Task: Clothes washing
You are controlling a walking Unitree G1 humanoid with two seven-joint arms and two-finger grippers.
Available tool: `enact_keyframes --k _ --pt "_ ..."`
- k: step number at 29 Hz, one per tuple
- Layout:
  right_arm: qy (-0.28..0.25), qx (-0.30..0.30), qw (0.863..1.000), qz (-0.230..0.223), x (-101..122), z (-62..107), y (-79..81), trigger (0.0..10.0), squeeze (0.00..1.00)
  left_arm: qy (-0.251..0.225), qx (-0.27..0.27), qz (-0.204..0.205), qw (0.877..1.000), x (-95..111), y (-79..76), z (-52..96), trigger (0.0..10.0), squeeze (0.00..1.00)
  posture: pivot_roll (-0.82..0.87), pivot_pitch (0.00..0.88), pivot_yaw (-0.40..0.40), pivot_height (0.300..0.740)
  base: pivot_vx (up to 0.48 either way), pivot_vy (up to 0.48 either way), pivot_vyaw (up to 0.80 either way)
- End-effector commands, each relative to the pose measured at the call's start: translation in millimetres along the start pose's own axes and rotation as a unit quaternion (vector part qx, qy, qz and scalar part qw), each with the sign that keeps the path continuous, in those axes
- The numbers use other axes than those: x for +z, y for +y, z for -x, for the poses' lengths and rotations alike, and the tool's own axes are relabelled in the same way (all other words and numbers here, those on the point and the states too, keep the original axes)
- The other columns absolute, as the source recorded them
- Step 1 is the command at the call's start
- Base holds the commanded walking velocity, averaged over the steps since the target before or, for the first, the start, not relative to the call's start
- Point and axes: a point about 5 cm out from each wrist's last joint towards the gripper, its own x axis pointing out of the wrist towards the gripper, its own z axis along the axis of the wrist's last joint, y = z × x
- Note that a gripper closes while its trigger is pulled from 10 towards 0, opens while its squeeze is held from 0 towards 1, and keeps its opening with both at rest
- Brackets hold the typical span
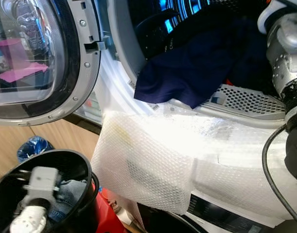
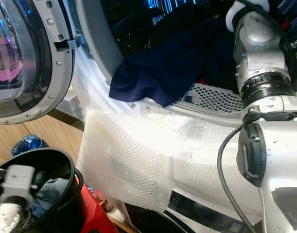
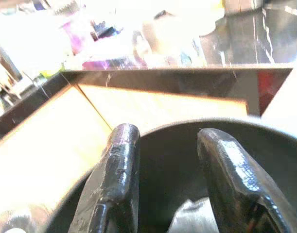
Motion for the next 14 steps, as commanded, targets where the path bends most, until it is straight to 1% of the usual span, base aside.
enact_keyframes --k 1,2,5,8,10,11,14 --pt "-0.010 -0.030 0.999 0.017 8.0 -1.1 -10.2 10.0 0.87 -0.004 0.009 -0.002 1.000 1.3 2.4 1.1 10.0 0.00 0.08 0.000 0.034 0.740 0.000 0.000 0.00" --pt "0.000 -0.052 0.999 0.013 8.6 -1.5 -17.8 10.0 1.00 -0.003 0.006 0.003 1.000 1.8 0.9 0.6 10.0 0.00 0.08 0.000 0.030 0.740 0.000 0.000 0.00" --pt "0.002 -0.060 0.998 0.012 10.1 -1.8 -20.5 10.0 1.00 -0.002 -0.001 0.002 1.000 1.3 -2.1 0.3 10.0 0.00 0.08 0.000 0.026 0.740 0.000 0.000 0.00" --pt "-0.004 -0.056 0.998 0.034 11.4 -1.8 -19.8 10.0 1.00 -0.004 0.002 0.003 1.000 -0.2 -4.5 1.2 10.0 0.00 0.09 0.000 0.025 0.740 0.000 0.000 0.00" --pt "-0.008 -0.066 0.994 0.084 8.6 -0.2 -20.4 10.0 1.00 -0.007 0.006 0.005 1.000 -0.3 -5.9 2.9 10.0 0.00 0.09 0.000 0.021 0.740 0.000 0.000 0.00" --pt "-0.008 -0.077 0.990 0.114 3.2 2.0 -21.6 10.0 1.00 -0.012 0.008 0.005 1.000 1.2 -6.5 4.6 10.0 0.00 0.09 0.000 0.018 0.740 0.000 0.000 0.00" --pt "-0.008 -0.081 0.989 0.120 -1.5 4.0 -21.9 10.0 1.00 -0.018 0.010 0.006 1.000 3.0 -5.6 5.3 10.0 0.00 0.10 0.000 0.018 0.740 0.000 0.000 0.00"
